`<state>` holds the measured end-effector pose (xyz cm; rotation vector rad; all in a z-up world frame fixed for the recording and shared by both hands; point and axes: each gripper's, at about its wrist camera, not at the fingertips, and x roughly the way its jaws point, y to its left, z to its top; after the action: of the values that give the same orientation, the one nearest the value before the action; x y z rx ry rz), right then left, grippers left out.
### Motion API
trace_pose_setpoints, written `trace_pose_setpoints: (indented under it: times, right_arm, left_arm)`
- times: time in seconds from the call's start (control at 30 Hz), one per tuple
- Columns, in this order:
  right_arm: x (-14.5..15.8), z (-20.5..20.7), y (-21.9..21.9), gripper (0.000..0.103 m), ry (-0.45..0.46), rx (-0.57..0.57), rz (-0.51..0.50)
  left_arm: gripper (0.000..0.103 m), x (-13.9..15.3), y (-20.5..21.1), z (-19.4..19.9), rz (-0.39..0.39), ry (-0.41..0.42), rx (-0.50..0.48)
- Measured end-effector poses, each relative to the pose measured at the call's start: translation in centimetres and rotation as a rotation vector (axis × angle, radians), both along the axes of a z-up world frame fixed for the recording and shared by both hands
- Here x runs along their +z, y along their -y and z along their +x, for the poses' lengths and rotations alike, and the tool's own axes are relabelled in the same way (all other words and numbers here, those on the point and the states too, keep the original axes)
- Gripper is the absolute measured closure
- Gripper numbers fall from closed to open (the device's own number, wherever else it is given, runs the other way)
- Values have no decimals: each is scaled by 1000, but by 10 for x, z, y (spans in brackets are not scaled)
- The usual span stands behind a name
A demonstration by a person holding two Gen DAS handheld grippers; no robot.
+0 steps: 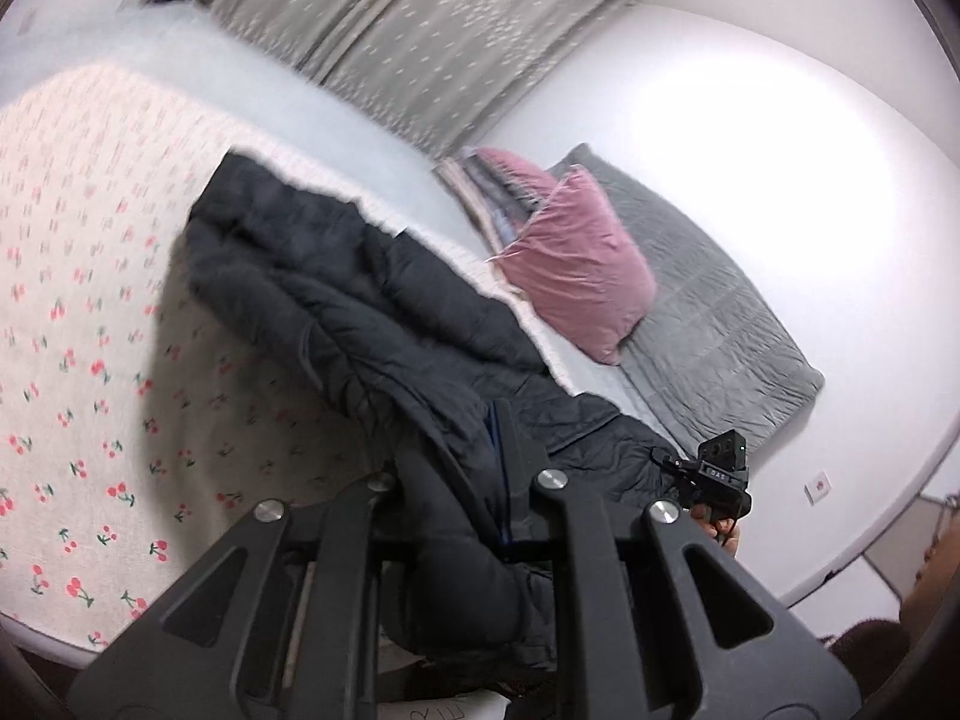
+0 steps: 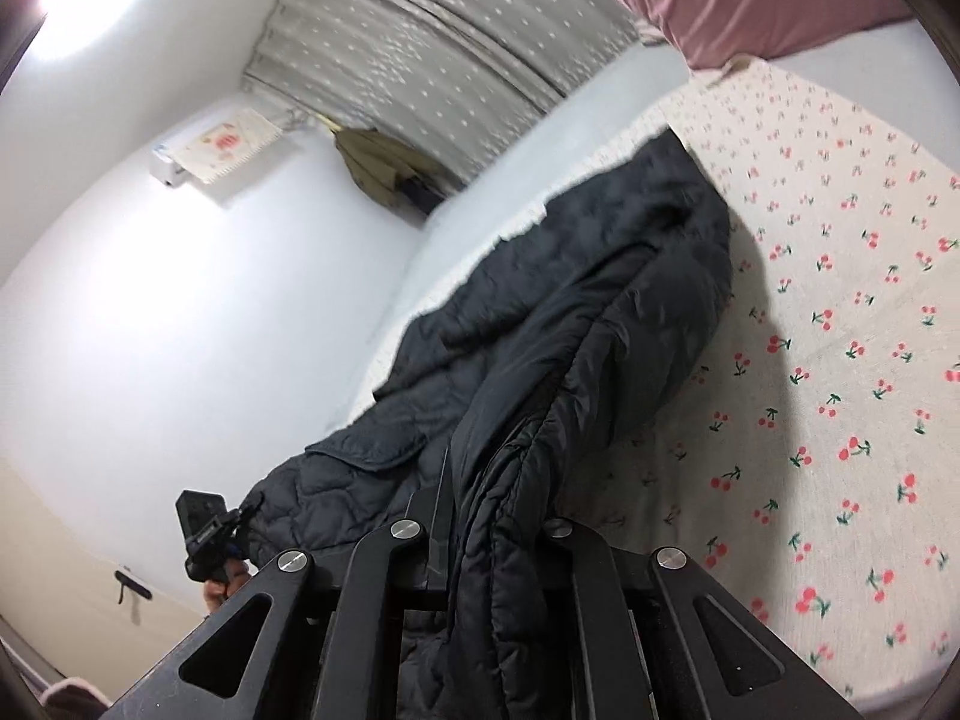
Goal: Fold large clothes
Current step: 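Lift the hem with both grippers, fold it toward the collar, release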
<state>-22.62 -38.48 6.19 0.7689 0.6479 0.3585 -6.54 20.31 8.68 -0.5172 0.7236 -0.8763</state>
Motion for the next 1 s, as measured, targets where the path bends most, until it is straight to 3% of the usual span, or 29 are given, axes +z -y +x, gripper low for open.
trace_pose_setpoints:
  times: [0.3, 0.4, 0.5, 0.63, 0.7, 0.77, 0.87, 1.0]
  right_arm:
    - [52, -64, 8, 94, 107, -72, -28]
    - [71, -51, 12, 94, 126, -123, -44]
    - [77, -13, 18, 94, 75, -193, -68]
    - [70, 58, 27, 94, -4, -288, -116]
    - [61, 91, 33, 94, -40, -315, -134]
    - [43, 123, 38, 94, -82, -328, -150]
    - [7, 158, 42, 94, -155, -348, -199]
    - [-39, 188, 43, 93, -253, -338, -303]
  left_arm:
    - [87, 44, -14, -22, -98, 69, -27]
    - [87, 46, -13, 1, -108, 59, 24]
    - [87, 38, -6, 42, -111, 26, 98]
    - [87, 18, 12, 97, -29, 9, 238]
    - [87, 4, 31, 127, 95, 44, 307]
    - [87, -19, 51, 157, 207, 28, 342]
    - [86, -58, 68, 186, 302, -4, 361]
    - [82, -103, 80, 208, 345, -65, 343]
